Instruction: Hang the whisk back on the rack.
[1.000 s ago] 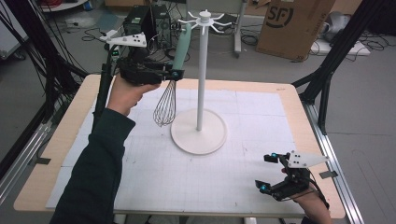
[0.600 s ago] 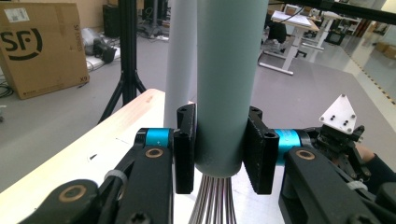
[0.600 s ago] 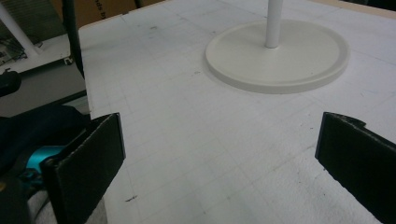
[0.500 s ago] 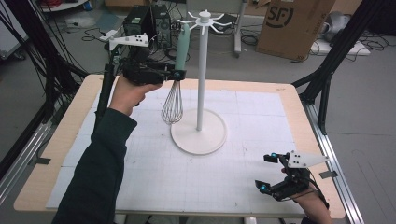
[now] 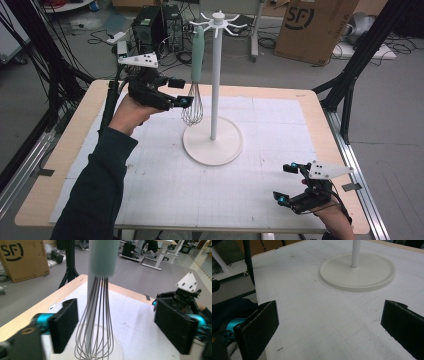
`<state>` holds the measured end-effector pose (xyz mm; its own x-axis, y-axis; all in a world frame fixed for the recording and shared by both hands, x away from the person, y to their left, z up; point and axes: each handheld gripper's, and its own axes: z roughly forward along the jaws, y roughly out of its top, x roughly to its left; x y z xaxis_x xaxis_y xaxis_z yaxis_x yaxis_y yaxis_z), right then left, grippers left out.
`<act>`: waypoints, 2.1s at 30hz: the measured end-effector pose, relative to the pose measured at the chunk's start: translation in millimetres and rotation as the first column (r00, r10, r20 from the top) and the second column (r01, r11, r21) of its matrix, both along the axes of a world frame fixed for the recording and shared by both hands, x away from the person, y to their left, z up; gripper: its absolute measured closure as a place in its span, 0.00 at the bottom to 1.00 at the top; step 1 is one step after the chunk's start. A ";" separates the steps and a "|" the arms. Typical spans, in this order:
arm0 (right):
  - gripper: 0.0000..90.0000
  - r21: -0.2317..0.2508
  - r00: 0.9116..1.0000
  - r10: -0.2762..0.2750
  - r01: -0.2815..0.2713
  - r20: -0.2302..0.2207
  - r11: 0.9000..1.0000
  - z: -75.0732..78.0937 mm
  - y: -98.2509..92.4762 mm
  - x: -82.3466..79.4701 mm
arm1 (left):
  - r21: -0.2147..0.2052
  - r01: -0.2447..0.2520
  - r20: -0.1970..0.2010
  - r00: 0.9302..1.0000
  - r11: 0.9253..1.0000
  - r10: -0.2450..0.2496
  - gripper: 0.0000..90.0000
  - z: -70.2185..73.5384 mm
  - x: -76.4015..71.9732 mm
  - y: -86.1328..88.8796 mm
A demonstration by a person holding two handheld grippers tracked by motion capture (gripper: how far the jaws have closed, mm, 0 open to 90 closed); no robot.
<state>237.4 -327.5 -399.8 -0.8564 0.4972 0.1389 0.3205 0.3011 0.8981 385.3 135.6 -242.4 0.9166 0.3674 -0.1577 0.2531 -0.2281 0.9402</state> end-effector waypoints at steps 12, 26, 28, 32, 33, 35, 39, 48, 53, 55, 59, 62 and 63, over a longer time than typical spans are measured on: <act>0.01 0.003 0.999 -0.034 0.034 0.033 0.999 3.5 5.3 1.7 | 0.026 -0.033 0.036 0.999 0.999 0.032 0.02 -23.4 -35.6 22.5; 0.01 0.023 0.992 -0.072 0.070 0.107 0.997 10.2 18.8 3.4 | 0.063 -0.072 0.057 0.996 0.995 0.068 0.02 -66.2 -72.5 49.3; 0.01 0.025 0.989 -0.084 0.082 0.119 0.996 11.1 21.3 3.9 | 0.067 -0.083 0.049 0.996 0.994 0.080 0.02 -76.2 -76.0 55.1; 0.01 0.040 0.987 -0.096 0.091 0.128 0.995 11.8 23.3 4.8 | 0.089 -0.083 0.042 0.996 0.993 0.079 0.02 -90.4 -82.6 58.9; 0.01 0.037 0.987 -0.095 0.091 0.130 0.995 11.7 23.1 5.0 | 0.094 -0.080 0.042 0.996 0.992 0.076 0.02 -93.3 -84.4 59.7; 0.01 0.041 0.986 -0.105 0.101 0.129 0.994 11.2 22.9 5.4 | 0.096 -0.078 0.041 0.996 0.992 0.075 0.02 -99.4 -88.4 61.7; 0.01 0.044 0.986 -0.112 0.107 0.123 0.993 9.2 23.3 5.7 | 0.098 -0.077 0.027 0.997 0.992 0.075 0.02 -112.4 -94.9 67.6; 0.01 0.028 0.986 -0.110 0.108 0.126 0.994 8.0 31.0 4.6 | 0.100 -0.093 0.002 0.996 0.991 0.093 0.02 -138.8 -108.5 81.8; 0.01 0.024 0.989 -0.100 0.097 0.110 0.995 2.9 33.5 7.6 | 0.094 -0.099 -0.004 0.995 0.991 0.100 0.02 -148.7 -111.6 86.4; 0.01 0.026 0.990 -0.094 0.092 0.104 0.995 0.5 34.0 8.0 | 0.107 -0.104 -0.005 0.994 0.989 0.105 0.02 -153.7 -113.4 87.5; 0.01 0.027 0.992 -0.077 0.075 0.104 0.997 -1.2 34.7 7.0 | 0.079 -0.113 -0.007 0.993 0.990 0.114 0.02 -160.4 -116.7 90.7; 0.01 0.025 0.992 -0.068 0.065 0.107 0.998 -1.6 35.6 6.6 | 0.091 -0.116 -0.013 0.993 0.989 0.118 0.02 -162.6 -116.8 92.8; 0.01 0.024 0.993 -0.063 0.061 0.104 0.998 -1.6 35.9 6.2 | 0.088 -0.116 -0.014 0.993 0.989 0.118 0.02 -162.8 -117.3 93.3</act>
<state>243.6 -291.7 -401.4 -0.8344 0.5477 0.0614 0.2421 0.2641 0.9336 268.0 228.9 -405.1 0.8638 0.4847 -0.1377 0.3006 -0.2764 0.9128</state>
